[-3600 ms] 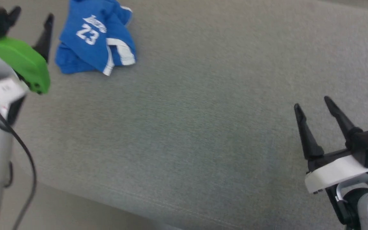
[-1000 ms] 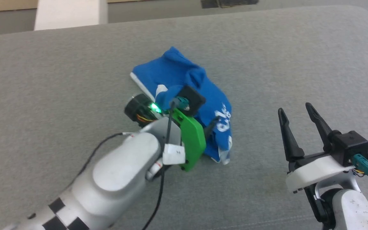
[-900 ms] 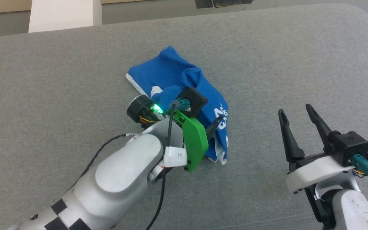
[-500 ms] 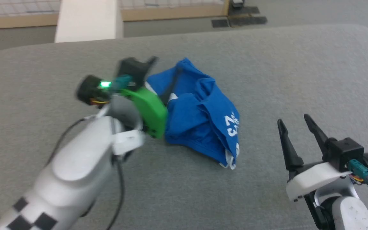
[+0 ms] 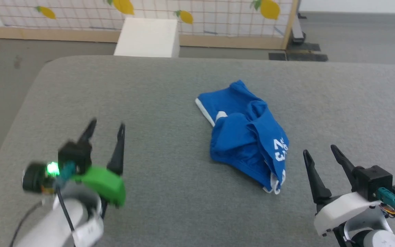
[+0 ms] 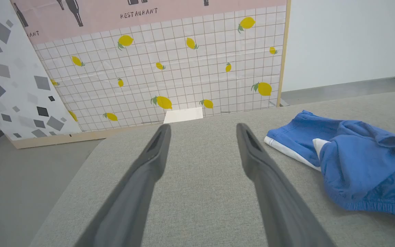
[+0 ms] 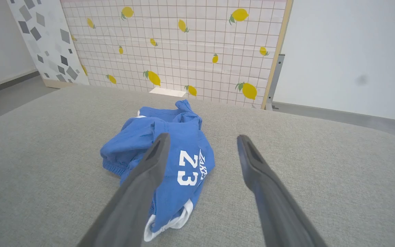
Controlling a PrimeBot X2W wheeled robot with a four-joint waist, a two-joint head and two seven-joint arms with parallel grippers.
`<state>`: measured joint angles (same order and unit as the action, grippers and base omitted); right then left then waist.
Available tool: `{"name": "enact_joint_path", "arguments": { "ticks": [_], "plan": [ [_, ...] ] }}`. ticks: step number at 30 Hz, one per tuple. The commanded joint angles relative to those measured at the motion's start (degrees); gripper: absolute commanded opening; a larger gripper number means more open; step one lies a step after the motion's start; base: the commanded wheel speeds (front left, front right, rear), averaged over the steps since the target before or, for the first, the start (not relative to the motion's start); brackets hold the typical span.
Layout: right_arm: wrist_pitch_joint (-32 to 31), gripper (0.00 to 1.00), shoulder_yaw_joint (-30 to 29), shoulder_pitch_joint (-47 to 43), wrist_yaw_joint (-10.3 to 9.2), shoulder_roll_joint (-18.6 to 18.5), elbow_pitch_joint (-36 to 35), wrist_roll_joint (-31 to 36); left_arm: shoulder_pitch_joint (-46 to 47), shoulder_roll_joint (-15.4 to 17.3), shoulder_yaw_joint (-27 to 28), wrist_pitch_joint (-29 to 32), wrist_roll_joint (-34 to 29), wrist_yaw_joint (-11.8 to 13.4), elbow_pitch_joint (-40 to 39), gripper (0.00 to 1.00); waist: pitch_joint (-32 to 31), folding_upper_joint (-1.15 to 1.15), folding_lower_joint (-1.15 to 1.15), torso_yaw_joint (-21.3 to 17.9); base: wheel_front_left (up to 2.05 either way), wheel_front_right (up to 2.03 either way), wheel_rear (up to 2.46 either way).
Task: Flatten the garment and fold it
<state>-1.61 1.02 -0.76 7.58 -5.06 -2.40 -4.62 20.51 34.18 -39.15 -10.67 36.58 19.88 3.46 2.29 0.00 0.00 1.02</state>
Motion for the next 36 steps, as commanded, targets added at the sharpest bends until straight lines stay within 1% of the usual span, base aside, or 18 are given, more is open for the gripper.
{"name": "enact_joint_path", "arguments": {
  "ticks": [1, 6, 10, 13, 16, 21, 24, 27, 31, 35, 36],
  "plan": [
    [-0.4, 1.00, 0.0, -0.8, -0.09, -0.1, -0.3, -0.4, -2.3, 0.4, -0.2, -0.8, -0.9, 1.2, -1.0, 1.00, -0.9, 0.00, 0.00, 1.3, 0.00, 0.00, 0.00],
    [-0.9, 1.00, 0.0, -1.9, -0.09, -0.1, -0.1, -0.3, -7.0, 0.1, -1.6, -2.1, -2.4, 3.5, -3.9, 1.00, -0.7, 0.00, 0.00, 2.2, 0.00, 0.00, 0.00],
    [-1.6, 1.00, -0.3, -2.1, -0.09, -0.2, -0.3, -0.1, -7.2, -0.6, -1.6, -2.3, -2.5, 4.4, -5.1, 1.00, -0.3, 0.00, 0.00, 3.1, 0.00, 0.00, 0.00],
    [-4.4, 1.00, 0.9, -1.1, -0.09, -1.2, -0.3, -0.4, -6.2, -0.7, -1.7, -1.9, -2.7, 4.2, -5.6, 1.00, 0.5, 0.00, 0.00, 3.8, 0.00, 0.00, 0.00],
    [-8.7, 1.00, 3.4, 0.8, -0.09, -3.4, 0.1, 0.0, -5.2, -0.7, -1.8, -1.7, -2.9, 3.8, -5.8, 1.00, 1.7, 0.00, 0.00, 4.5, 0.00, 0.00, 0.00],
    [-18.1, 1.00, 6.4, 5.9, -0.09, -5.7, 2.8, 0.0, -4.4, -1.1, -2.0, -1.9, -3.2, 3.7, -5.4, 1.00, 3.9, 0.00, 0.00, 6.2, 0.00, 0.00, 0.00],
    [-23.1, 1.00, 7.1, 8.3, -0.09, -6.5, 4.6, -0.4, -4.3, -1.7, -2.2, -2.1, -3.2, 3.6, -5.1, 1.00, 4.9, 0.00, 0.00, 7.4, 0.00, 0.00, 0.00],
    [-26.8, 1.00, 7.7, 10.1, -0.09, -7.2, 6.2, -0.6, -4.1, -2.3, -2.5, -2.2, -3.2, 3.4, -4.6, 1.00, 5.8, 0.00, 0.00, 8.7, 0.00, 0.00, 0.00],
    [-28.1, 1.00, 7.5, 11.4, -0.09, -8.0, 7.4, -0.6, -3.6, -2.9, -2.9, -2.3, -3.2, 3.0, -3.8, 1.00, 6.8, 0.00, 0.00, 10.0, 0.00, 0.00, 0.00],
    [-28.1, 1.00, 7.3, 12.0, -0.09, -8.5, 8.4, -0.7, -3.2, -3.2, -2.9, -2.6, -3.2, 2.7, -3.2, 1.00, 7.5, 0.00, 0.00, 10.4, 0.00, 0.00, 0.00],
    [-27.9, 0.16, 7.3, 12.1, -0.09, -8.6, 8.7, -0.8, -3.2, -3.3, -2.9, -2.6, -3.2, 2.6, -3.1, 1.00, 7.6, 0.00, 0.00, 10.4, 0.00, 0.00, 0.00]
  ]
}}
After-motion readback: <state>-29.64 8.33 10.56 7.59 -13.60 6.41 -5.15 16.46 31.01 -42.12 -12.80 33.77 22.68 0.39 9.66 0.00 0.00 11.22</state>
